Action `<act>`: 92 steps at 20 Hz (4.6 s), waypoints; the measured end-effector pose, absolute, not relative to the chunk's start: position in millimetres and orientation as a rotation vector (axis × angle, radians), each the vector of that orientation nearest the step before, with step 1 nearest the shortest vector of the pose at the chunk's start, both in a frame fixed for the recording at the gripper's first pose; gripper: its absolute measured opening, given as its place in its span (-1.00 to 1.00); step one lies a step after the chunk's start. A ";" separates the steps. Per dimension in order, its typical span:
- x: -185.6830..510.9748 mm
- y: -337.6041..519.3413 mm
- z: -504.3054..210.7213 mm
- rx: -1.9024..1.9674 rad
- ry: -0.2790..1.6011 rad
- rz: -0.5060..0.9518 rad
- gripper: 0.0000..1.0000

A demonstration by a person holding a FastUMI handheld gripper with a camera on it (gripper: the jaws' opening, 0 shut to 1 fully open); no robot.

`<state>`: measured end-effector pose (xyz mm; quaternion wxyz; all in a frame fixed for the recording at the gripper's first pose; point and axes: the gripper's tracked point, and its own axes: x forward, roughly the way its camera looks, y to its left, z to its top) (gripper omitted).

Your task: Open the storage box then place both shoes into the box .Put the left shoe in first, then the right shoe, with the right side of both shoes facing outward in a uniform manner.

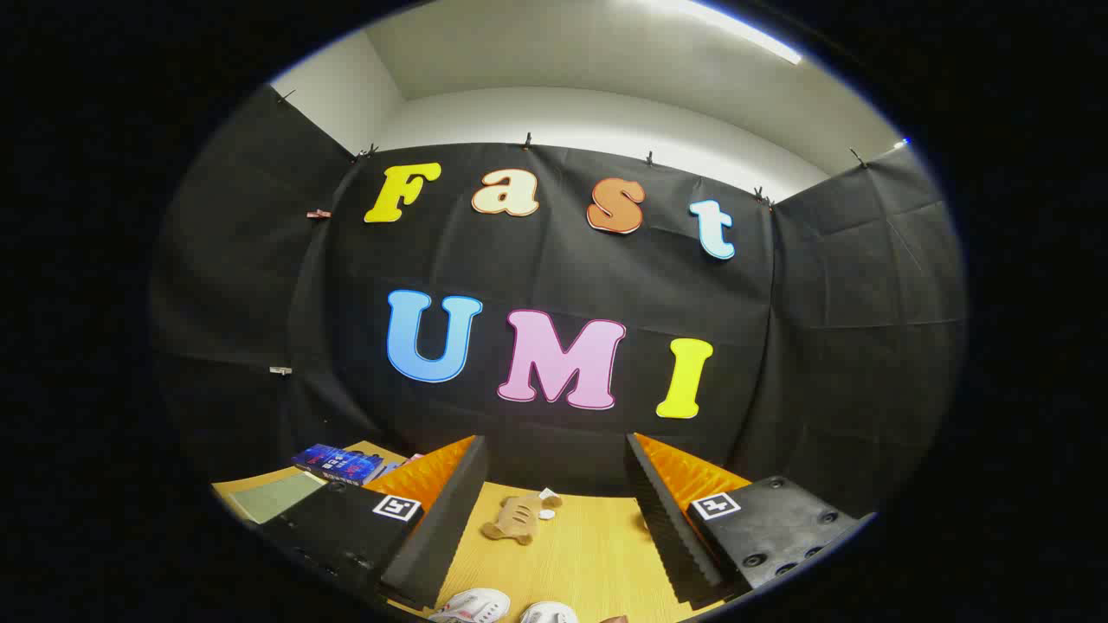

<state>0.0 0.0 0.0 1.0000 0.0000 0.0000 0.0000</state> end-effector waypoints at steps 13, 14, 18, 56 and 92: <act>-2.7 -14.3 -13.6 -0.006 0.059 -0.060 0.94; -2.6 -15.8 -15.5 -0.013 0.068 -0.068 0.94; -3.5 -17.7 -20.3 -0.008 0.087 -0.078 0.94; -54.1 278.2 -276.1 1.273 1.188 0.971 0.95; -23.0 395.6 -63.1 1.251 0.864 1.098 -0.88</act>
